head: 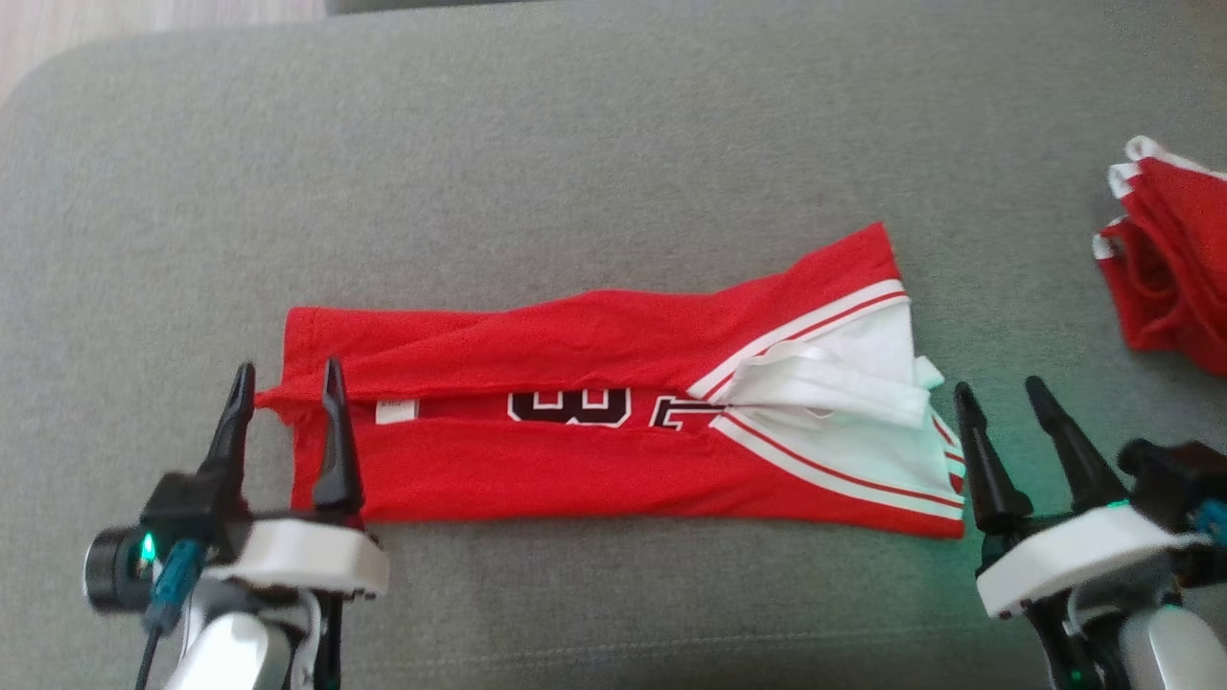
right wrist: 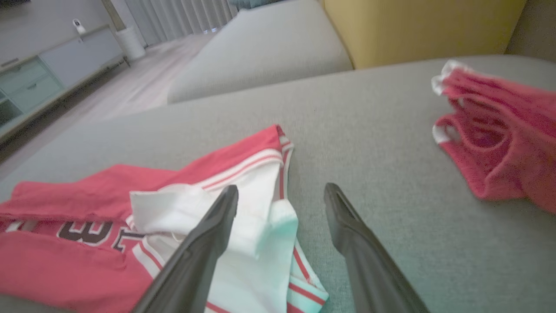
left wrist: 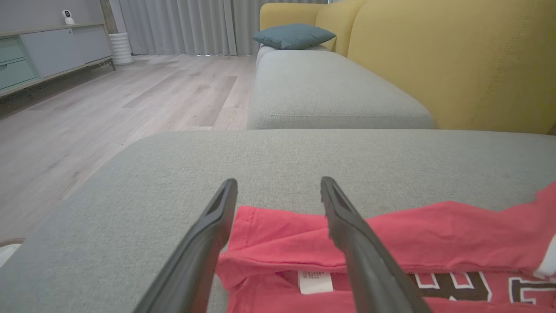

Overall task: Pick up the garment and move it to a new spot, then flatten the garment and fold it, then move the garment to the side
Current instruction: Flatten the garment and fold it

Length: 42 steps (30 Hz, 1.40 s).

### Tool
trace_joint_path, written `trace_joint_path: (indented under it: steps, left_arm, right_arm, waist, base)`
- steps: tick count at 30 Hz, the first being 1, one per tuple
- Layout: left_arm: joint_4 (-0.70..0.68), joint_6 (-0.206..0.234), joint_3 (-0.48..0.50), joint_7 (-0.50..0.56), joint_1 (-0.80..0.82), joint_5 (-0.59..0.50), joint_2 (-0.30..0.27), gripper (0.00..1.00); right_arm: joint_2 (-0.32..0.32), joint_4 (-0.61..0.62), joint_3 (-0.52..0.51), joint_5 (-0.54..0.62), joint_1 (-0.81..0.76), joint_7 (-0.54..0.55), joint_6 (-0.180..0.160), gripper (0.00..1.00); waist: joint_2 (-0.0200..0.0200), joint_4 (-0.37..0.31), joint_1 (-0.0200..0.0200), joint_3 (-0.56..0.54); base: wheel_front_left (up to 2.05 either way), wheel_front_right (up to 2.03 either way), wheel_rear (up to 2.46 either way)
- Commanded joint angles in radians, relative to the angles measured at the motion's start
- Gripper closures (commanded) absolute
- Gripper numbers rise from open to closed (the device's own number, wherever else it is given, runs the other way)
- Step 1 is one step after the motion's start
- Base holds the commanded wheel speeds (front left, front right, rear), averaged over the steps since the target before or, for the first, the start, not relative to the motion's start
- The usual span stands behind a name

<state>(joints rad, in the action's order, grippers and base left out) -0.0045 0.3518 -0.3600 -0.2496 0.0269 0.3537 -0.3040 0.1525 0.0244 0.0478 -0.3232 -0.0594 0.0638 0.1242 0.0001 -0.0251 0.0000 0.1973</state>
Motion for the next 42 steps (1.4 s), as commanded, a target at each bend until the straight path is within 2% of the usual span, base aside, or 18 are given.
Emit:
trace_joint_path:
  steps: [1, 10, 14, 18, 19, 20, 21, 31, 39, 42]
  left_arm:
    - [-0.033, -0.004, 0.032, -0.01, 0.067, -0.008, -0.007, 0.0]
    - [-0.01, -0.037, 0.016, -0.012, 0.151, -0.028, 0.03, 0.0]
    - [-0.005, -0.051, 0.02, -0.012, 0.17, -0.042, 0.048, 0.0]
    - [-0.002, -0.061, 0.032, -0.012, 0.169, -0.053, 0.064, 0.0]
    - [-0.002, -0.063, 0.036, -0.012, 0.167, -0.056, 0.067, 0.0]
    - [-0.001, -0.065, 0.04, -0.012, 0.165, -0.058, 0.071, 0.0]
    - [0.0, -0.067, 0.043, -0.012, 0.162, -0.06, 0.074, 0.0]
    - [0.005, -0.089, 0.075, -0.012, 0.147, -0.081, 0.094, 0.0]
    - [0.013, -0.107, 0.099, -0.012, 0.127, -0.095, 0.107, 0.0]
    - [0.017, -0.115, 0.105, -0.012, 0.119, -0.099, 0.112, 0.0]
  right_arm:
    - [0.034, -0.005, 0.026, -0.018, 0.061, 0.014, 0.007, 0.0]
    - [0.065, -0.235, 0.073, -0.074, 0.173, 0.088, 0.007, 0.0]
    - [0.071, -0.312, 0.086, -0.09, 0.183, 0.176, 0.007, 0.0]
    - [0.081, -0.324, 0.108, -0.128, 0.176, 0.272, 0.007, 0.0]
    - [0.083, -0.322, 0.111, -0.141, 0.173, 0.299, 0.007, 0.2]
    - [0.087, -0.315, 0.112, -0.151, 0.171, 0.317, 0.007, 0.82]
    - [0.087, -0.306, 0.111, -0.164, 0.169, 0.332, 0.007, 1.0]
    - [0.134, -0.201, 0.078, -0.22, 0.154, 0.361, 0.007, 1.0]
    - [0.226, -0.168, -0.052, -0.214, 0.132, 0.339, 0.007, 1.0]
    - [0.254, -0.163, -0.068, -0.206, 0.126, 0.346, 0.007, 1.0]
  waist:
    - [-0.0001, 0.017, 0.0, 0.022]
    - [-0.0001, 0.078, 0.0, 0.085]
    - [-0.0001, 0.095, 0.0, 0.095]
    - [-0.0001, 0.098, 0.0, 0.096]
    - [-0.0001, 0.097, 0.0, 0.095]
    - [-0.0001, 0.095, 0.0, 0.093]
    - [-0.0001, 0.093, 0.0, 0.091]
    - [-0.0001, 0.08, 0.0, 0.069]
    - [-0.0001, 0.065, 0.0, 0.035]
    - [-0.0001, 0.058, 0.0, 0.018]
  base:
    - [0.0, 0.0, 0.0]
    - [0.0, 0.0, 0.0]
    - [0.0, 0.0, 0.0]
    - [0.0, 0.0, 0.0]
    - [0.0, 0.0, 0.0]
    - [0.0, 0.0, 0.0]
    - [0.0, 0.0, 0.0]
    - [0.0, 0.0, 0.0]
    - [0.0, 0.0, 0.0]
    - [0.0, 0.0, 0.0]
